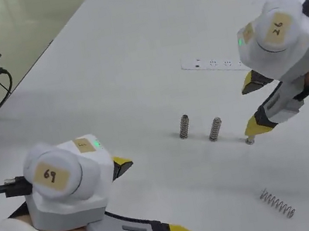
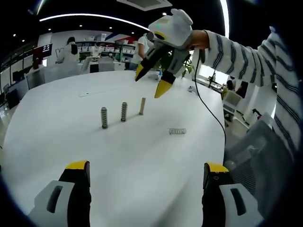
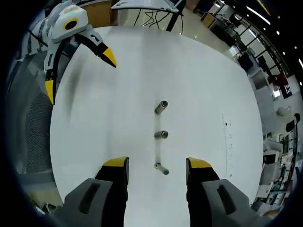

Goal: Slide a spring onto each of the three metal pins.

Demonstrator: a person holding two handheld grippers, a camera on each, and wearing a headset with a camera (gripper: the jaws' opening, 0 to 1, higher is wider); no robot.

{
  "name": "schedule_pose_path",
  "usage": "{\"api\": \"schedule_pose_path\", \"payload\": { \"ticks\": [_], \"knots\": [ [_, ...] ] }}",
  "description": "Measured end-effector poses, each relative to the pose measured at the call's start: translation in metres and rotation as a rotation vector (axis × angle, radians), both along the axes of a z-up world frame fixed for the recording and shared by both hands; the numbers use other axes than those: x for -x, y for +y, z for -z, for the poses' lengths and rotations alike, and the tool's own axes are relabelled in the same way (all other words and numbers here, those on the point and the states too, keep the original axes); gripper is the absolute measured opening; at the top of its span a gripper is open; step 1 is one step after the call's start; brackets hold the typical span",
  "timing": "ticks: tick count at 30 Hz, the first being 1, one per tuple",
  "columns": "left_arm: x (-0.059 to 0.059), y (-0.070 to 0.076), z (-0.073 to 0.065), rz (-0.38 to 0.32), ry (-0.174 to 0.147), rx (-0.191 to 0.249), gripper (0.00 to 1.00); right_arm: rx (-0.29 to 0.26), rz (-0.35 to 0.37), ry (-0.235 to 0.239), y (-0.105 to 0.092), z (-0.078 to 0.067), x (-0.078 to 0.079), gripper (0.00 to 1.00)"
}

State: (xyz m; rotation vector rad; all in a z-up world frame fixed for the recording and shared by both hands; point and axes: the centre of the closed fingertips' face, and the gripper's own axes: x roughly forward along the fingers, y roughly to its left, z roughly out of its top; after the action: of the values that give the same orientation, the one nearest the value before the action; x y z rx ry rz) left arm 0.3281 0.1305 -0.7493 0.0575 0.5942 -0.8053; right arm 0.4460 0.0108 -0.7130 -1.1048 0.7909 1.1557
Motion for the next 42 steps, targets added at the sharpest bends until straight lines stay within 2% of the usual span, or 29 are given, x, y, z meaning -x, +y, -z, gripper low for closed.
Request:
{"api": "schedule_pose_path", "payload": {
  "ticks": [1,4,6,8,11,12,14,15,17,19,20,23,24,31,33,37,42],
  "knots": [
    [0.0,0.0,0.0,0.0,0.0,-0.001,0.96,-0.004,0.007,0.002,-0.001,0.0,0.001,0.46],
    [0.001,0.002,0.001,0.007,0.004,-0.006,0.95,-0.062,0.069,0.03,-0.007,0.002,0.013,0.46],
    [-0.001,0.003,0.0,0.006,-0.005,-0.01,0.95,-0.082,0.083,0.028,-0.011,0.002,0.016,0.46],
    [0.0,0.002,-0.001,0.006,0.0,0.0,0.95,-0.099,0.105,0.011,-0.019,0.003,0.021,0.47],
    [0.002,0.002,0.0,0.015,0.005,-0.005,0.95,-0.111,0.134,0.012,-0.028,0.007,0.031,0.49],
    [0.002,0.002,0.001,0.016,0.007,-0.006,0.95,-0.131,0.15,0.007,-0.029,0.007,0.032,0.49],
    [0.004,0.002,0.002,0.019,0.013,-0.012,0.95,-0.186,0.189,0.029,-0.031,0.008,0.042,0.49],
    [0.005,0.001,0.001,0.02,0.013,-0.008,0.95,-0.231,0.205,0.056,-0.03,0.008,0.05,0.5],
    [0.006,0.0,0.001,0.021,0.017,-0.001,0.95,-0.289,0.222,0.061,-0.03,0.008,0.056,0.53],
    [0.007,0.0,0.001,0.027,0.016,-0.006,0.95,-0.316,0.247,0.062,-0.034,0.01,0.062,0.55],
    [0.008,0.0,0.0,0.026,0.016,-0.005,0.95,-0.341,0.261,0.078,-0.034,0.01,0.067,0.56],
    [0.008,0.0,-0.001,0.021,0.018,0.005,0.95,-0.47,0.315,0.106,-0.027,0.008,0.075,0.6],
    [0.008,0.0,-0.001,0.022,0.019,0.004,0.95,-0.488,0.328,0.111,-0.027,0.009,0.076,0.62],
    [0.01,0.006,0.0,0.014,0.022,-0.001,0.95,-0.571,0.373,0.094,-0.031,0.017,0.085,0.72],
    [0.01,0.008,0.0,0.008,0.024,-0.002,0.95,-0.612,0.363,0.035,-0.029,0.016,0.083,0.71],
    [0.01,0.012,0.0,-0.002,0.025,-0.005,0.95,-0.731,0.446,0.05,-0.027,0.018,0.087,0.81],
    [0.012,0.011,-0.003,-0.007,0.02,0.005,0.95,-0.759,0.478,0.038,-0.031,0.023,0.091,0.86]
  ]
}}
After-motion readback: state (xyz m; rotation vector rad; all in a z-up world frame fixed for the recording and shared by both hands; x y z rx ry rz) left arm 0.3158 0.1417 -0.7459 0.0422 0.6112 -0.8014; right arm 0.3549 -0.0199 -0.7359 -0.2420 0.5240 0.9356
